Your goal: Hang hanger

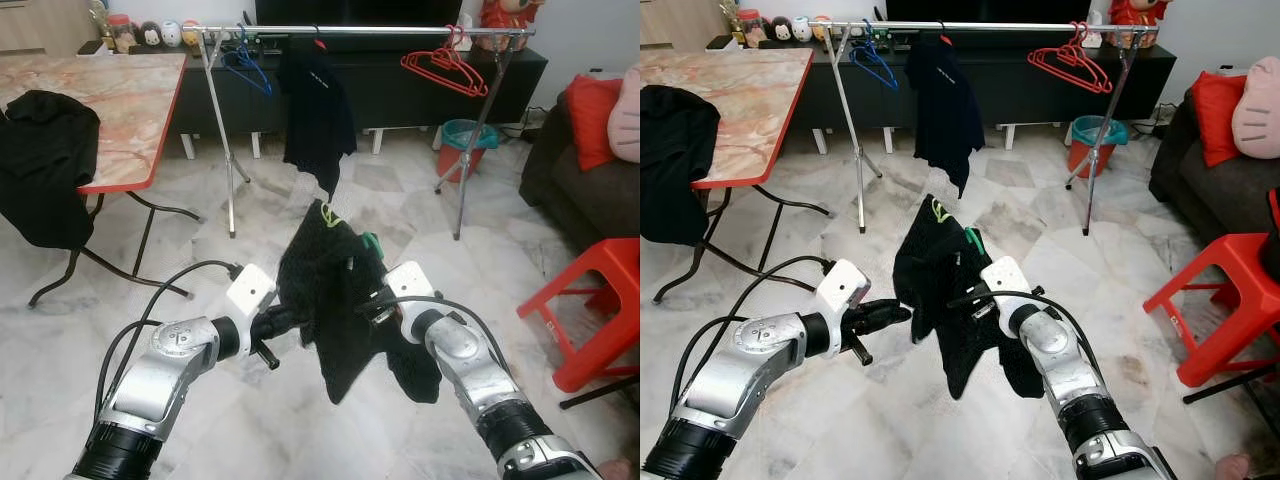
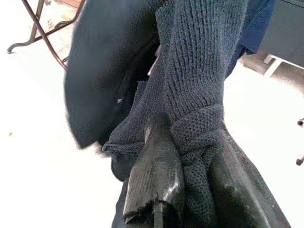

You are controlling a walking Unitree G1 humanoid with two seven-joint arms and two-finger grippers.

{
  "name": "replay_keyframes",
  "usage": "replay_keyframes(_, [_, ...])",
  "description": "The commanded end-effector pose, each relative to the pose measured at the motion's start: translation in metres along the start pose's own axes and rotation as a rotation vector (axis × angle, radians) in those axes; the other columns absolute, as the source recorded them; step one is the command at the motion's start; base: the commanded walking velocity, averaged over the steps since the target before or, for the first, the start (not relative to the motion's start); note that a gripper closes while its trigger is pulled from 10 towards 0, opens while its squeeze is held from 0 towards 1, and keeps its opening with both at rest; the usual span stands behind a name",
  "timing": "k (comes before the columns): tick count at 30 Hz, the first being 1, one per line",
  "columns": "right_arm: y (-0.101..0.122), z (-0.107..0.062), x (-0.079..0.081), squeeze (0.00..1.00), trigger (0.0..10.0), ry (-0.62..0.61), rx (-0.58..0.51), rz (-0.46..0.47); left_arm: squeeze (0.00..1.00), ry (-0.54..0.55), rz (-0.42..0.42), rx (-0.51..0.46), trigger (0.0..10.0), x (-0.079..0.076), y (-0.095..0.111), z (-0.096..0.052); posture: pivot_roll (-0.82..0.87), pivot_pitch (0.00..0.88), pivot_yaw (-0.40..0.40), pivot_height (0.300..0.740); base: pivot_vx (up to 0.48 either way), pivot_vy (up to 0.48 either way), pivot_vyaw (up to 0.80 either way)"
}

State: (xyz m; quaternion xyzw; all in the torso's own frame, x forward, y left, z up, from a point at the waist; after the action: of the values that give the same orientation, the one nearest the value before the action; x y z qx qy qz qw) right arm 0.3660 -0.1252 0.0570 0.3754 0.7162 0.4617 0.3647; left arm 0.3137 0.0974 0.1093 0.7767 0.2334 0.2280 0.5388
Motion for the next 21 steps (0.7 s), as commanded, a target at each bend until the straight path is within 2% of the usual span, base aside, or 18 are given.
replay_keyframes(1, [0.018,0.003,-0.004,0.0,0.0,-0.006,-0.067,-0.001,1.0,0.005,0.003,-0.002,10.0,0.002,-0.001,-0.002,-0.01,0.0,-0.004,0.74,0.0,0.0,0.0])
replay_keyframes(4, [0.021,0.003,-0.002,0.0,0.0,0.008,-0.077,-0.009,1.0,0.009,0.001,-0.01,10.0,0.002,-0.001,-0.002,-0.02,0.0,-0.004,0.74,0.0,0.0,0.0])
replay_keyframes(8, [0.027,0.001,-0.006,0.0,0.0,0.017,-0.101,-0.015,1.0,0.186,-0.008,-0.023,10.0,0.031,-0.001,-0.006,-0.02,0.0,-0.002,0.74,0.0,0.0,0.0])
replay_keyframes(11, [0.027,0.0,-0.007,0.0,0.0,0.023,-0.102,-0.024,1.0,0.258,-0.001,-0.036,10.0,0.043,0.001,-0.009,-0.02,0.0,0.0,0.74,0.0,0.0,0.0])
replay_keyframes(12, [0.03,-0.002,-0.01,0.0,0.0,0.034,-0.119,-0.016,1.0,0.342,0.002,-0.064,10.0,0.058,0.006,-0.016,-0.02,0.0,0.001,0.74,0.0,0.0,0.0])
replay_keyframes(14, [0.029,-0.008,-0.011,0.0,0.0,0.089,-0.128,-0.013,1.0,0.421,0.006,-0.085,10.0,0.073,0.009,-0.026,-0.03,0.0,0.004,0.74,0.0,0.0,0.0])
replay_keyframes(19, [0.025,-0.019,-0.01,0.0,0.0,0.186,-0.126,-0.021,1.0,0.459,0.048,-0.096,10.0,0.083,0.013,-0.035,-0.02,0.0,-0.001,0.74,0.0,0.0,0.0])
replay_keyframes(21, [0.023,-0.027,-0.01,0.0,0.0,0.261,-0.12,-0.027,1.0,0.454,0.076,-0.101,10.0,0.085,0.015,-0.04,-0.02,0.0,-0.003,0.74,0.0,0.0,0.0])
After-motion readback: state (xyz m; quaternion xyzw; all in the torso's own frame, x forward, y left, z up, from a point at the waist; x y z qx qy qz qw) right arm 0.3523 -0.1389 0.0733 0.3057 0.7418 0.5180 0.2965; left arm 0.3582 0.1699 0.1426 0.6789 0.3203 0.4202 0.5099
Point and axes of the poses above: a point about 5 cm out from each wrist's last joint towards the gripper, its own z axis pointing out of the wrist towards the gripper, its own y axis along the axis of the wrist's last joint, x = y × z, the point moved 4 cm from there along z, pointing out of the wrist towards the gripper, and after that the axes turned 5 degrees about z, right-handed, at the moved point
